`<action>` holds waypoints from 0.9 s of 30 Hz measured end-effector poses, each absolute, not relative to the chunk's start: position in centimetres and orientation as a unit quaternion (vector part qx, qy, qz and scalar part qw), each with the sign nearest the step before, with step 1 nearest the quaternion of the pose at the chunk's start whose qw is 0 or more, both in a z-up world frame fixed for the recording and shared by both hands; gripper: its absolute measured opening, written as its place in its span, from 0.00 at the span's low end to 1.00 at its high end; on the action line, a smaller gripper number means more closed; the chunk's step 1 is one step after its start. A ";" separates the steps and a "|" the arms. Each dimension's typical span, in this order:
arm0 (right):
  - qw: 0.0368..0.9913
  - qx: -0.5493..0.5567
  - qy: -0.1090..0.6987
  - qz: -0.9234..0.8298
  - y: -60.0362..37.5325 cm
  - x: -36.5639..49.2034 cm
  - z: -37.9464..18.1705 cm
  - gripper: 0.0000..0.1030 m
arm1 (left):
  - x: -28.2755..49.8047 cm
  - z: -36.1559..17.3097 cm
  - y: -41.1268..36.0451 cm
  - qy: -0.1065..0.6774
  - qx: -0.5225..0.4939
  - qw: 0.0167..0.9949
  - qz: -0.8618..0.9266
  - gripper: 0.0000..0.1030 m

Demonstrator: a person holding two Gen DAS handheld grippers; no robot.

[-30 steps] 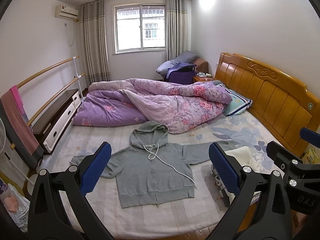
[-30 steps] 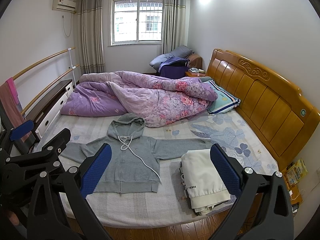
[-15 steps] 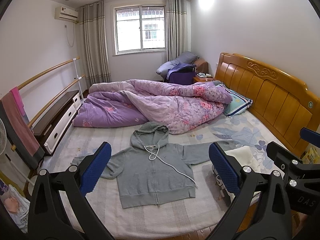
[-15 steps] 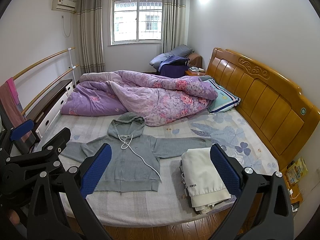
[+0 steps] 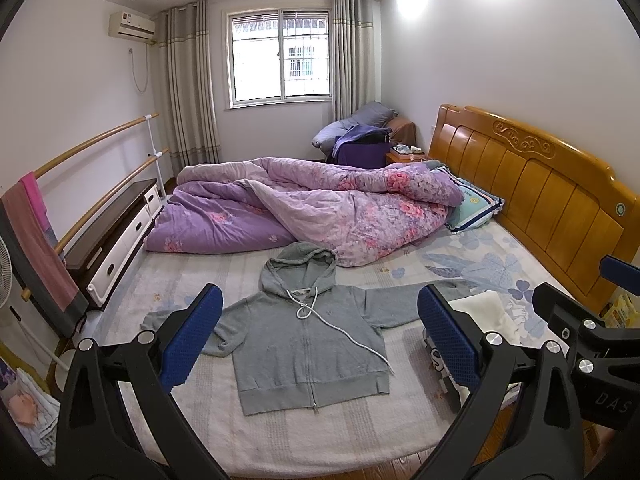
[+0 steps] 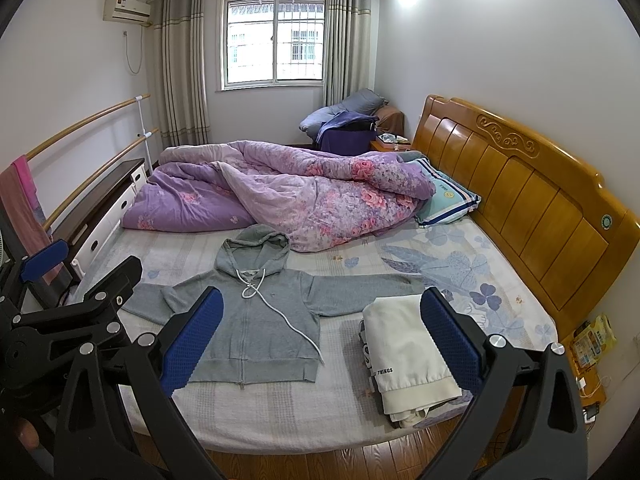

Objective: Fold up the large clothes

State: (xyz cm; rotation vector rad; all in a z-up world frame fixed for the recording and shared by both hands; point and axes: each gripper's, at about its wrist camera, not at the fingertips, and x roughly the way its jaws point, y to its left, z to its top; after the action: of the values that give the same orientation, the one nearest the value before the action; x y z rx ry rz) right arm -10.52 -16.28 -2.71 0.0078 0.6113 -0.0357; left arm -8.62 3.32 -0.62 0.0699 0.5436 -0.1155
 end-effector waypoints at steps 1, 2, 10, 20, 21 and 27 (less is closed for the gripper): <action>0.954 0.004 0.301 -0.017 -16.3 -10.5 -2.7 0.92 | -8.5 -0.6 3.3 0.268 0.035 0.961 -0.057 0.95; 0.953 0.004 0.301 -0.018 -16.3 -10.5 -2.7 0.92 | -8.5 -0.6 3.2 0.268 0.035 0.961 -0.056 0.95; 0.953 0.004 0.301 -0.017 -16.3 -10.5 -2.7 0.92 | -8.4 -0.6 3.4 0.268 0.035 0.961 -0.058 0.95; 0.954 0.003 0.301 -0.018 -16.3 -10.5 -2.7 0.92 | -8.4 -0.5 3.4 0.268 0.035 0.961 -0.058 0.95; 0.953 0.004 0.301 -0.018 -16.4 -10.5 -2.8 0.92 | -8.4 -0.5 3.4 0.268 0.035 0.961 -0.058 0.95; 0.953 0.004 0.301 -0.018 -16.3 -10.6 -2.8 0.92 | -8.3 -0.4 3.6 0.268 0.036 0.961 -0.060 0.95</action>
State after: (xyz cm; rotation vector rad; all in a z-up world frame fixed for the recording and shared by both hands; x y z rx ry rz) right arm -10.56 -16.30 -2.84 0.0084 0.6114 -0.0372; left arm -8.28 3.63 -0.44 0.0721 0.5429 -0.1210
